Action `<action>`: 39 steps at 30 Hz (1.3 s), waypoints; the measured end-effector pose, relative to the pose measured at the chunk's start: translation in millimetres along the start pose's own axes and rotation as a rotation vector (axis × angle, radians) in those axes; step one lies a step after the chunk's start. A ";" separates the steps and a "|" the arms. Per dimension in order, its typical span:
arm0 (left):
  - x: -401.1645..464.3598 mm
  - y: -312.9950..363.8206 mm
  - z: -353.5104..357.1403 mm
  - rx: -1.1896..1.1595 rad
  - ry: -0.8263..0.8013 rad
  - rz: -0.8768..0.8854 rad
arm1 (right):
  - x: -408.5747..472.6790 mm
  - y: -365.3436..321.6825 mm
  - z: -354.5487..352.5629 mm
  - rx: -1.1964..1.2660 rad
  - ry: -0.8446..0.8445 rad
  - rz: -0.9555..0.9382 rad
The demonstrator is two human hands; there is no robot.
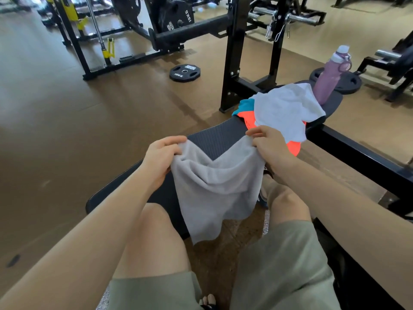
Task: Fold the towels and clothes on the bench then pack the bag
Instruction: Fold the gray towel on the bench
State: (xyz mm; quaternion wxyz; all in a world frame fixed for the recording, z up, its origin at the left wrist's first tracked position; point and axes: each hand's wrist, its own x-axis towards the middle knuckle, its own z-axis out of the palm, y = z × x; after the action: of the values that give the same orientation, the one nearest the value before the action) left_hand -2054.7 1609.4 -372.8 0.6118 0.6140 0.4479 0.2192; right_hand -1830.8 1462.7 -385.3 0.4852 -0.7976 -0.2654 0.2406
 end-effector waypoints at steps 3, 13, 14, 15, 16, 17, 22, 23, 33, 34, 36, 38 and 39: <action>-5.7 11.2 6.1 0.131 0.024 0.273 | 5.8 -12.5 4.2 -0.481 -0.065 -0.181; -19.7 23.8 19.9 0.349 -0.194 0.558 | -7.8 -54.3 30.2 -0.212 -0.625 -0.666; -18.6 23.3 18.5 0.360 -0.205 0.566 | -7.8 -54.4 29.6 -0.241 -0.640 -0.681; -17.6 22.5 17.6 0.373 -0.214 0.571 | -6.8 -54.5 28.7 -0.296 -0.640 -0.687; -17.5 22.0 17.4 0.381 -0.224 0.571 | -5.1 -54.8 27.1 -0.372 -0.627 -0.687; -17.9 21.6 17.9 0.382 -0.228 0.568 | -3.1 -55.5 24.8 -0.454 -0.613 -0.679; -18.3 22.6 20.5 0.412 -0.204 0.594 | 0.3 -59.6 14.2 -0.624 -0.554 -0.666; -17.9 21.9 20.4 0.443 -0.209 0.584 | -0.4 -61.3 11.6 -0.622 -0.513 -0.678; -16.9 -19.6 24.6 0.868 -0.110 0.412 | -5.5 -73.7 -20.7 -0.521 0.132 -0.768; -16.8 -21.8 23.7 0.886 -0.082 0.378 | 0.7 -69.6 -25.4 -0.470 0.183 -0.716; -16.4 -20.8 21.2 0.938 0.017 0.372 | 11.1 -60.3 -36.4 -0.455 0.279 -0.601; -13.6 -12.7 17.6 0.969 0.158 0.453 | 14.3 -50.1 -46.3 -0.576 0.312 -0.532; -12.2 -5.3 15.6 0.940 0.217 0.493 | 14.1 -45.1 -50.2 -0.642 0.280 -0.508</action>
State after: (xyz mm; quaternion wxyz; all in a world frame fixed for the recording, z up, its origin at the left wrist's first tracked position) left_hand -2049.6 1589.9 -376.8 0.1519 0.8823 0.4008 0.1946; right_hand -1796.7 1457.1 -325.7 0.2875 -0.8425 -0.4462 -0.0919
